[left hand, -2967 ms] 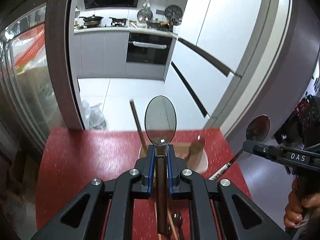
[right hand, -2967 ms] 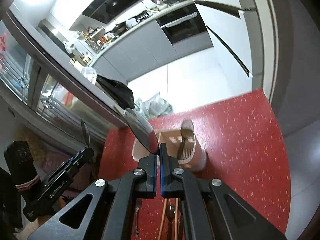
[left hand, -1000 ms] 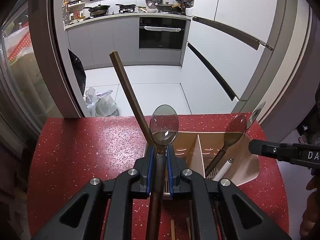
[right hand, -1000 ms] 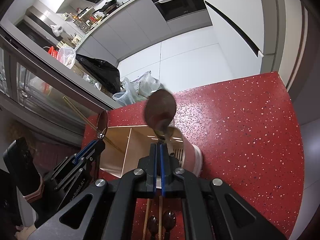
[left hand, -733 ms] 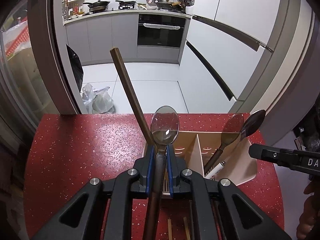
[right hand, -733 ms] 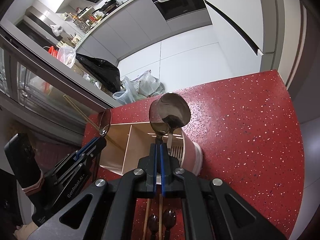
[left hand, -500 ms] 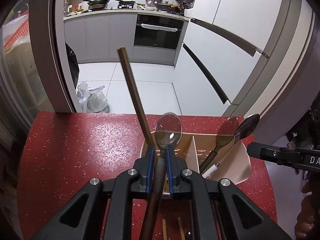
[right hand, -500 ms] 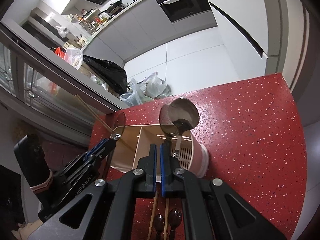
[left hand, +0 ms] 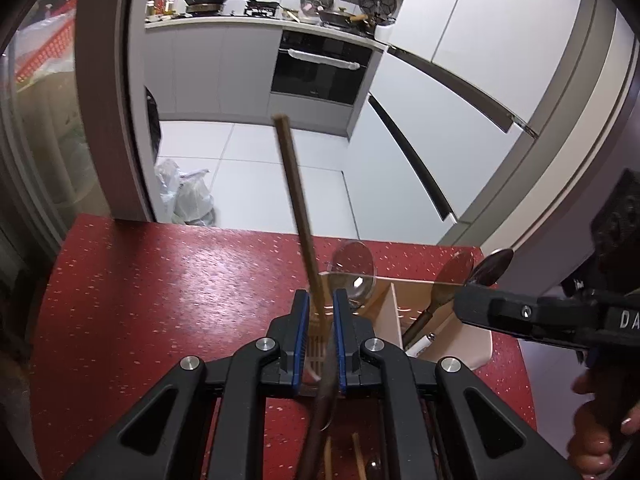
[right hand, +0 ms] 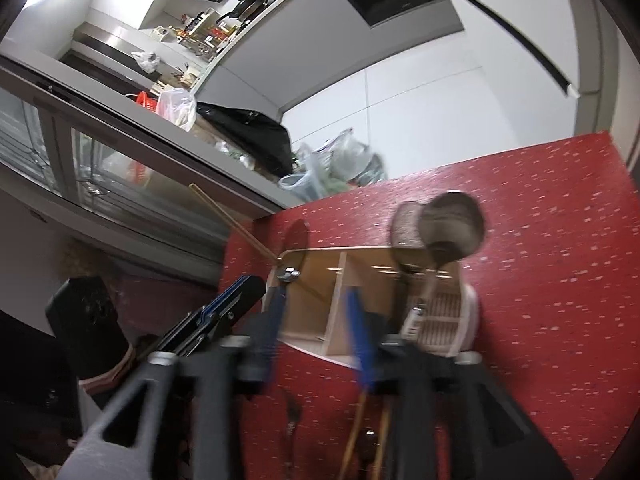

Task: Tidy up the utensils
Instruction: 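Open both tools to drop the spoons into the holder, then withdraw, then lower both tools toward the forks lying on the counter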

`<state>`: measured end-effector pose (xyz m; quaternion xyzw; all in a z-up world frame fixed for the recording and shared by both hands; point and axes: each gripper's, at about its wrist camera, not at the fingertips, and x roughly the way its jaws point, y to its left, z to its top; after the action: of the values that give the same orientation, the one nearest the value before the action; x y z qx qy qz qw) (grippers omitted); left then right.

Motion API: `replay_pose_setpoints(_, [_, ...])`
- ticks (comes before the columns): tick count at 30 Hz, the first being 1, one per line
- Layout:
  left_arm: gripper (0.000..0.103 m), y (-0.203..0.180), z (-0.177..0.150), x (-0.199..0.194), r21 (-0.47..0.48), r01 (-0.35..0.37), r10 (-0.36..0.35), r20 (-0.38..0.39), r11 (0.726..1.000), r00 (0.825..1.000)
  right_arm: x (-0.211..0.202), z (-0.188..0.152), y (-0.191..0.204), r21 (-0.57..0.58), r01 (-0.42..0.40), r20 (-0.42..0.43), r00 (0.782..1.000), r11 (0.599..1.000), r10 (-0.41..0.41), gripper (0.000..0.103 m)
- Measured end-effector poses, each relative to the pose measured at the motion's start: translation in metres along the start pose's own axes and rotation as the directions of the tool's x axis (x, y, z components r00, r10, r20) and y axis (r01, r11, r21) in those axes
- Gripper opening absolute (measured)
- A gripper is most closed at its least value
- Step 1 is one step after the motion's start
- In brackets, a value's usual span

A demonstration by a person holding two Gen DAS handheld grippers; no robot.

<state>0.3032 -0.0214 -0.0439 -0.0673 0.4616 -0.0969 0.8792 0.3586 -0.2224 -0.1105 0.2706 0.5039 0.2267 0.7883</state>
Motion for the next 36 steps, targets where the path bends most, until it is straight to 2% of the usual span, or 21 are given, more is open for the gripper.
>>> replay_pose_setpoints(3, [0.033, 0.008, 0.001, -0.013, -0.004, -0.023, 0.023, 0.015, 1.0, 1.0, 0.016, 0.003, 0.005, 0.028, -0.057, -0.025, 0.998, 0.998, 0.057, 0.051])
replay_pose_setpoints(7, [0.033, 0.025, -0.001, -0.028, -0.033, -0.051, 0.051, 0.023, 0.998, 0.998, 0.042, 0.008, 0.01, 0.062, -0.068, -0.064, 0.995, 0.996, 0.072, 0.051])
replay_pose_setpoints(12, [0.033, 0.041, -0.008, -0.039, -0.045, -0.077, 0.077, 0.015, 0.996, 0.997, 0.07, 0.012, 0.001, 0.181, -0.113, -0.082, 0.988, 0.977, 0.129, 0.049])
replay_pose_setpoints(13, [0.033, 0.044, -0.011, -0.04, -0.047, -0.082, 0.082, 0.01, 0.996, 0.997, 0.075, 0.012, -0.001, 0.203, -0.122, -0.08, 0.987, 0.972, 0.14, 0.046])
replay_pose_setpoints(14, [0.033, 0.046, -0.013, -0.041, -0.048, -0.085, 0.085, 0.007, 0.995, 0.996, 0.078, 0.013, -0.002, 0.214, -0.129, -0.078, 0.986, 0.968, 0.148, 0.032])
replay_pose_setpoints(15, [0.033, 0.049, -0.015, -0.042, -0.051, -0.089, 0.09, 0.003, 0.995, 0.996, 0.08, 0.013, -0.002, 0.221, -0.128, -0.073, 0.986, 0.967, 0.148, 0.011])
replay_pose_setpoints(17, [0.033, 0.052, -0.02, -0.043, -0.057, -0.097, 0.097, -0.008, 0.994, 0.995, 0.078, 0.013, -0.001, 0.213, -0.127, -0.056, 0.988, 0.969, 0.142, 0.005])
replay_pose_setpoints(21, [0.033, 0.055, -0.029, -0.044, -0.047, -0.124, 0.123, -0.026, 0.991, 0.992, 0.061, 0.012, 0.012, 0.143, -0.117, -0.016, 0.993, 0.983, 0.12, 0.003])
replay_pose_setpoints(27, [0.033, 0.056, -0.038, -0.046, -0.034, -0.158, 0.156, -0.042, 0.987, 0.987, 0.015, 0.024, 0.046, -0.039, -0.048, 0.098, 0.994, 0.998, 0.051, 0.003])
replay_pose_setpoints(32, [0.033, 0.064, -0.045, -0.05, -0.074, -0.186, 0.181, -0.072, 0.98, 0.981, 0.012, 0.036, 0.066, -0.141, 0.036, 0.176, 0.984, 0.989, -0.011, 0.003])
replay_pose_setpoints(36, [0.033, 0.073, -0.054, -0.059, -0.09, -0.218, 0.211, -0.082, 0.972, 0.974, 0.025, 0.045, 0.079, -0.225, 0.109, 0.227, 0.972, 0.968, -0.057, 0.003])
